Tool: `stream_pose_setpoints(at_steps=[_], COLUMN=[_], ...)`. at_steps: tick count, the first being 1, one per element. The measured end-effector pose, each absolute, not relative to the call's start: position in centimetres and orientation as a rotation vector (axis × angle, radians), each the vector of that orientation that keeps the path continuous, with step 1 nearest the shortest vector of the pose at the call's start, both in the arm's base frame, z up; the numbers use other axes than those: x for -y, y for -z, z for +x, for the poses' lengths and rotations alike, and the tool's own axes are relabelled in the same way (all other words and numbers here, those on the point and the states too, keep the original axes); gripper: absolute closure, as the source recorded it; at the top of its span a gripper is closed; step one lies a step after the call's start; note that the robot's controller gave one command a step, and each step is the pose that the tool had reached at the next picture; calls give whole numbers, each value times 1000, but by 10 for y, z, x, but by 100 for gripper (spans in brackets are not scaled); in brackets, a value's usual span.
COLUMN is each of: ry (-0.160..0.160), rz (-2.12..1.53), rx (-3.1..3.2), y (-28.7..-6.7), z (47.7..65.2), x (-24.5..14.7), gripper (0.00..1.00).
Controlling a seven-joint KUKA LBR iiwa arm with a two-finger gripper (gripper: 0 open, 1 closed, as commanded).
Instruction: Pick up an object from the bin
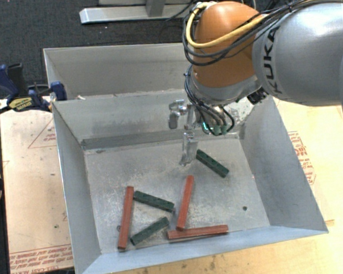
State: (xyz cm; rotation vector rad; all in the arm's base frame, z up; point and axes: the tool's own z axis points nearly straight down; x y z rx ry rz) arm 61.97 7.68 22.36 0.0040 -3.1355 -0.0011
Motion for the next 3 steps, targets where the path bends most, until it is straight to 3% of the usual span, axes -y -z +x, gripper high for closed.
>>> stream_pose_setpoints(at_steps=[1,2,3], ry=[2,2,2], rz=[1,91,436], rx=[3143,3146,3107], y=[-229,-173,-153], z=[621,586,556], x=[-76,-92,-96], gripper=[0,0,0])
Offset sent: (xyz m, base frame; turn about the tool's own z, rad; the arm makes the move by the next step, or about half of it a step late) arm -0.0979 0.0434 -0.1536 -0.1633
